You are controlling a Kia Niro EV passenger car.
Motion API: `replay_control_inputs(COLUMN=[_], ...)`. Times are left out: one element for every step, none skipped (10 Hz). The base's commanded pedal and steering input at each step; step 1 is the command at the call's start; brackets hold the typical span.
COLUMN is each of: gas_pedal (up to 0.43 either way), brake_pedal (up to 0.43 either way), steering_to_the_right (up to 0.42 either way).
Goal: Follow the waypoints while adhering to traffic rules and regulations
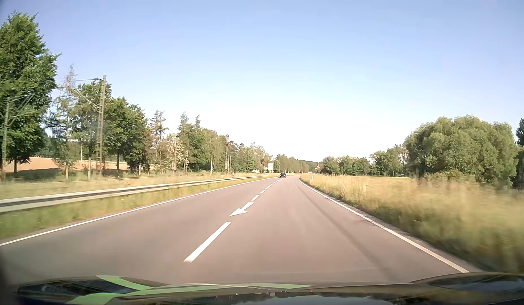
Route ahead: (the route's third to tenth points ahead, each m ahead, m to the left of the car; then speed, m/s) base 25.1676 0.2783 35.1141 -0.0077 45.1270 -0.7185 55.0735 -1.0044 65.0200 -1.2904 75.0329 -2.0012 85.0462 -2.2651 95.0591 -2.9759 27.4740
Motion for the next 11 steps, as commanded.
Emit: replay_control_inputs(gas_pedal=[0.280, 0.280, 0.280, 0.268, 0.268, 0.268, 0.268, 0.268, 0.268, 0.268, 0.260], brake_pedal=[0.000, 0.000, 0.000, 0.000, 0.000, 0.000, 0.000, 0.000, 0.000, 0.000, 0.000], steering_to_the_right=[0.004, 0.003, 0.003, 0.003, 0.002, 0.002, 0.002, 0.001, 0.001, 0.001, 0.002])
